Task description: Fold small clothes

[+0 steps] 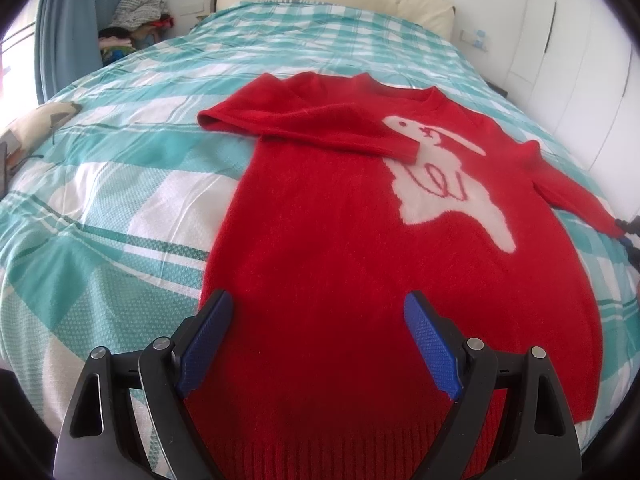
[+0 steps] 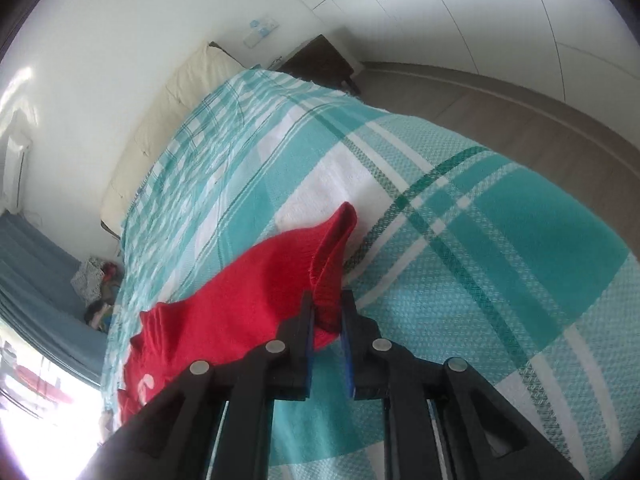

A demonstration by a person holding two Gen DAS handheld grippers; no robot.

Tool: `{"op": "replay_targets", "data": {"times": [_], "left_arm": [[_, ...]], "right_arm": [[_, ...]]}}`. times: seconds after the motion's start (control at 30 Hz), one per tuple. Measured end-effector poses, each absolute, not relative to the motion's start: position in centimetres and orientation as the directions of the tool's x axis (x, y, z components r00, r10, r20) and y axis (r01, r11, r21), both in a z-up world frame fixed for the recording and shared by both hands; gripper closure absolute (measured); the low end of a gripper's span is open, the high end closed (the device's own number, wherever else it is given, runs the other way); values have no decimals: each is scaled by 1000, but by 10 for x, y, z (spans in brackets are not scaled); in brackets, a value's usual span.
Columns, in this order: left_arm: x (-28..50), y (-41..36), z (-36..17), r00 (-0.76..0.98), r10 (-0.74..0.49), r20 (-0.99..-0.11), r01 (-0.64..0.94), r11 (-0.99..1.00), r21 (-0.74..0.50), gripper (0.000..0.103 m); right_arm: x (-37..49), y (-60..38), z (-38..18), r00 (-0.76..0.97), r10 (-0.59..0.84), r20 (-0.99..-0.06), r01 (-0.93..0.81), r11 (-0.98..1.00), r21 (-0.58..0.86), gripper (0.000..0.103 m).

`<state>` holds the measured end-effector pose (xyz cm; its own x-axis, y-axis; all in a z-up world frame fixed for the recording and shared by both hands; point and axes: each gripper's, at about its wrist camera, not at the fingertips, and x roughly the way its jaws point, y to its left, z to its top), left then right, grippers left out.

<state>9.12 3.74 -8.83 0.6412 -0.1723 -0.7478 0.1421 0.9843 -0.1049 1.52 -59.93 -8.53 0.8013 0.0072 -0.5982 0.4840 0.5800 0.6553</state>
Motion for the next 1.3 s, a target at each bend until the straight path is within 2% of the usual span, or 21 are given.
{"op": "replay_targets", "data": {"times": [0.07,0.17,0.2,0.23,0.27,0.4,0.5,0.7,0.8,0.83,0.87,0.93,1.0,1.13,1.2,1.27,1.3], "left_arm": [[92,37,-90,640,-168,-749,137,985,-103,14],[94,34,-93,637,-158,-754,135,987,-92,13],[94,34,-94,637,-154,-755,136,987,-87,13],[94,33,-94,638,-151,-756,137,987,-81,12],[93,32,-94,638,-147,-755,138,988,-75,12],[93,31,-95,638,-141,-757,140,988,-66,12],[94,31,-97,635,-137,-760,142,988,-60,11],[91,30,-86,616,-121,-779,167,986,-22,11],[90,36,-52,651,-137,-746,198,980,-7,11],[94,37,-37,673,-134,-728,207,978,12,10],[101,36,-23,696,-130,-706,216,976,33,10],[122,28,3,743,-125,-658,241,967,88,5],[149,8,11,748,-142,-648,322,932,167,5],[184,-52,-31,673,-180,-718,586,722,368,6],[193,-71,-60,630,-152,-761,661,619,424,14],[205,-79,-79,593,-125,-795,696,576,428,26],[211,-80,-84,584,-125,-802,699,581,417,27]], "right_arm": [[14,-600,-84,808,4,-589,480,575,662,61],[16,-603,-89,817,24,-577,470,553,688,61],[16,-604,-91,811,19,-585,478,555,681,65],[18,-603,-91,794,7,-608,497,568,655,91],[17,-603,-90,766,-42,-641,539,585,606,99],[0,-606,-78,637,-260,-726,698,594,399,100],[-1,-613,-90,606,-236,-760,718,572,396,100],[-2,-607,-84,595,-260,-760,715,604,353,98],[-10,-601,-74,593,-279,-755,719,605,341,72],[-14,-598,-69,586,-299,-753,730,597,332,57],[-21,-595,-64,585,-320,-746,739,589,328,49],[-32,-589,-52,599,-349,-720,739,587,330,48],[-36,-582,-41,618,-380,-688,729,605,321,48],[-35,-566,-32,642,-392,-659,703,643,303,47],[-34,-560,-34,649,-374,-662,691,654,307,47],[-31,-556,-36,652,-357,-669,680,667,306,47],[-29,-554,-36,655,-350,-670,672,675,304,47]]}}
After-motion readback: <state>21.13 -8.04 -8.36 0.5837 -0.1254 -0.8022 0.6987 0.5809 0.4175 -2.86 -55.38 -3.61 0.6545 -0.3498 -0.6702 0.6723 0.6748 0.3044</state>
